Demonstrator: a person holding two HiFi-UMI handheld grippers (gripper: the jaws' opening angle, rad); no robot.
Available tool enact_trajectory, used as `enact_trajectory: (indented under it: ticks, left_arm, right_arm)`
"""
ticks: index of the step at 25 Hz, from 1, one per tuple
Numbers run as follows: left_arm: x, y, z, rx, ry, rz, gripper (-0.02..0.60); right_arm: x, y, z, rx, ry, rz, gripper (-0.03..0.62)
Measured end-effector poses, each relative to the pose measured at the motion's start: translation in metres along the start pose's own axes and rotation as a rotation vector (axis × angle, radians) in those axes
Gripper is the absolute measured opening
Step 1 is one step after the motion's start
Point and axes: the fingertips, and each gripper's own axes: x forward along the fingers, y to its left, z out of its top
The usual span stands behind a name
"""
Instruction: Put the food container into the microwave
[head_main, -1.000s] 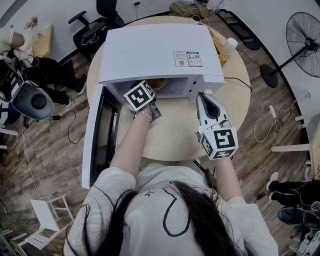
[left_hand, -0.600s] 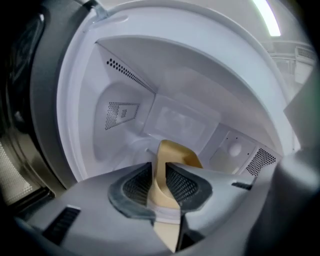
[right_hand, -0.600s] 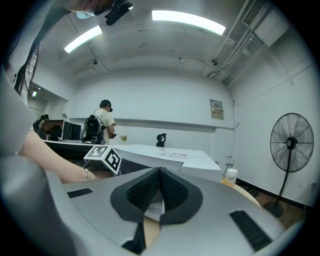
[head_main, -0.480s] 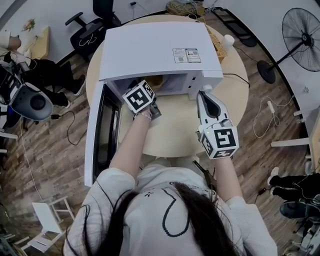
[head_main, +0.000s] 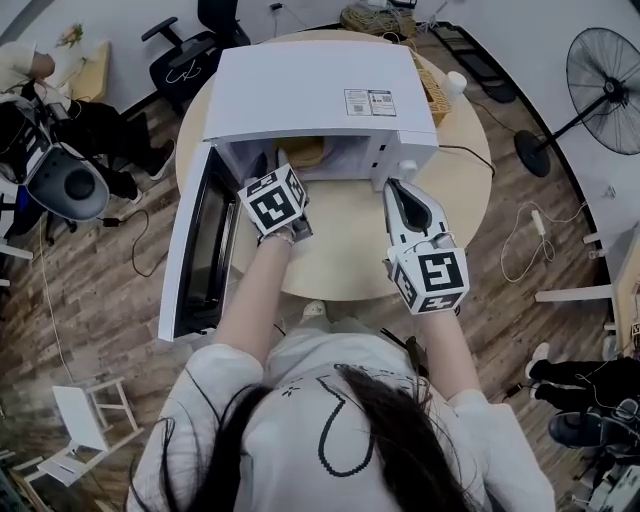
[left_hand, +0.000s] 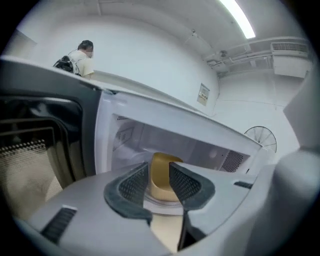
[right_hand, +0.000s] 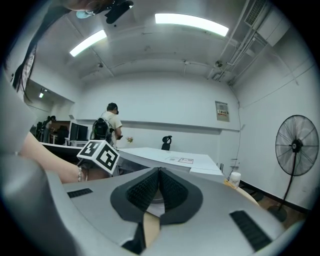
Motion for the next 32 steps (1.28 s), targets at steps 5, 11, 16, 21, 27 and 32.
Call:
enact_trajectory:
  ticks: [5,11,16,21,27,32]
  left_arm:
    - [-0.039,-0.009,0.011,0.083,-0.051,-0.034,0.127]
    - [-0.088,-0.022,0.039,0.242,-0.167,-0.102,0.127]
    - [-0.127,-0.037,0.059,0.371,-0.230,-0.190,0.127]
    - [-0.161,-0.043,0.082,0.436,-0.294,-0.276,0.127]
    - [-0.193,-0.044,0.106,0.410,-0.372,-0.346,0.127]
    - [-0.215,-0.042,0.122,0.465,-0.445,-0.347,0.089]
  right_arm:
    - [-0.012,0.004,0.010,-0.017,-0.011,0.025,0.028]
    - [-0.027,0.008,0.028,-0.049,-0.044,0.052,0.028]
    - [-0.033,0.007,0.042,-0.063,-0.083,0.048,0.028]
    - [-0.036,0.008,0.063,-0.104,-0.127,0.042,0.028]
    - [-0.040,0.004,0.083,-0.203,-0.149,0.013,0.028]
    - [-0.045,0.005,0.096,-0.209,-0.183,0.012,0.028]
